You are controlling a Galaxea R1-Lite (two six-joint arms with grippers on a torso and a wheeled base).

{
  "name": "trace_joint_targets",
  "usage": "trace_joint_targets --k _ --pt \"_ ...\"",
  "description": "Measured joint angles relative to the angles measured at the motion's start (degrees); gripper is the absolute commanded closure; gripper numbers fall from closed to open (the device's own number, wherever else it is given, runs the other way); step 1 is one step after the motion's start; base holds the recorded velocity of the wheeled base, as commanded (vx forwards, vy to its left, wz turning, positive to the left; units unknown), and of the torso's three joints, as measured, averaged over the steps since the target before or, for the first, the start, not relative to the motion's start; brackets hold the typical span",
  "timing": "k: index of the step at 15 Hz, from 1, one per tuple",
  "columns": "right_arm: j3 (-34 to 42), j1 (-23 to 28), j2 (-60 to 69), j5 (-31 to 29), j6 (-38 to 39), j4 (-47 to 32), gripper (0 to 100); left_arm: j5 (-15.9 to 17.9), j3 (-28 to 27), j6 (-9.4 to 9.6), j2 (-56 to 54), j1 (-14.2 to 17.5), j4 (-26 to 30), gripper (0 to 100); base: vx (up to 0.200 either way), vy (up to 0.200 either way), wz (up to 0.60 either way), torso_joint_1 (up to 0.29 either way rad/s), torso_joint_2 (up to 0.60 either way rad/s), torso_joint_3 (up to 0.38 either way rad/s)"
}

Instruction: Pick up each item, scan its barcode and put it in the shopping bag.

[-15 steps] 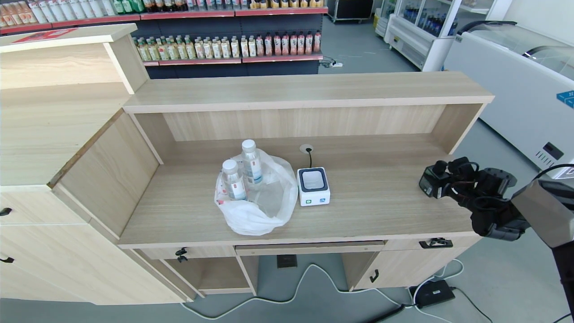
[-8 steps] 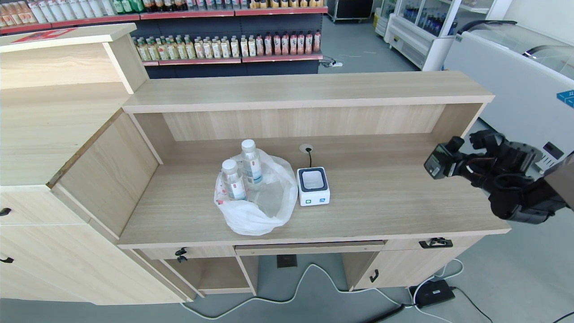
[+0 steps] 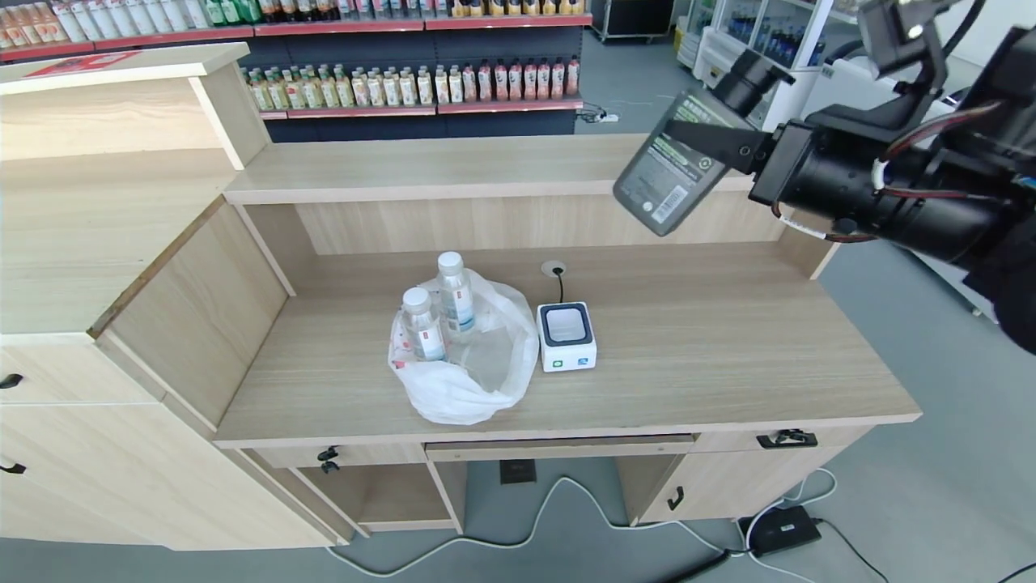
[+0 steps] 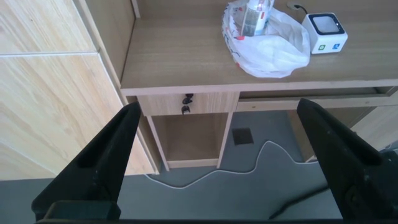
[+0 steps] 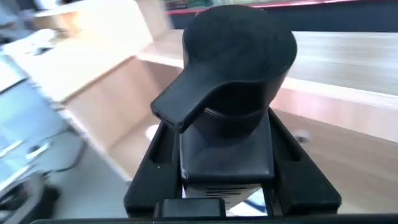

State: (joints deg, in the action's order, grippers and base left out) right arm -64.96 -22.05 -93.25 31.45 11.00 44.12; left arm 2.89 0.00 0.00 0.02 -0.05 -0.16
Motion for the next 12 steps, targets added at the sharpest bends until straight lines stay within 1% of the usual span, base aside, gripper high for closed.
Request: trace_joint_targets --k 2,3,4,5,6,8,12 --pt "0.7 -11.7 6.4 -0.3 0.3 -6.5 100 0.0 0.0 0.0 0.0 0.0 0.0 0 0.0 0.0 0.0 0.0 0.0 0.0" --pt "0.9 -17.5 8.7 -2.1 -0.3 -8.9 100 0.0 0.0 0.0 0.0 0.0 0.0 0 0.0 0.0 0.0 0.0 0.0 0.0" --pt "1.0 -21.9 9.9 -5.3 -1.1 -10.3 100 0.0 0.0 0.0 0.0 0.0 0.0 0 0.0 0.0 0.0 0.0 0.0 0.0" --pt "1.0 -25.9 10.6 -11.5 -1.7 -11.0 100 0.0 0.0 0.0 0.0 0.0 0.0 0 0.0 0.0 0.0 0.0 0.0 0.0" --pt "1.0 -28.6 10.7 -14.8 -2.0 -11.5 100 0.0 0.0 0.0 0.0 0.0 0.0 0 0.0 0.0 0.0 0.0 0.0 0.0" --pt "1.5 -30.8 10.4 -15.6 -1.8 -11.8 100 0.0 0.0 0.0 0.0 0.0 0.0 0 0.0 0.0 0.0 0.0 0.0 0.0" --pt "1.7 -31.0 9.2 -15.8 -1.7 -11.6 100 0.0 0.0 0.0 0.0 0.0 0.0 0 0.0 0.0 0.0 0.0 0.0 0.0"
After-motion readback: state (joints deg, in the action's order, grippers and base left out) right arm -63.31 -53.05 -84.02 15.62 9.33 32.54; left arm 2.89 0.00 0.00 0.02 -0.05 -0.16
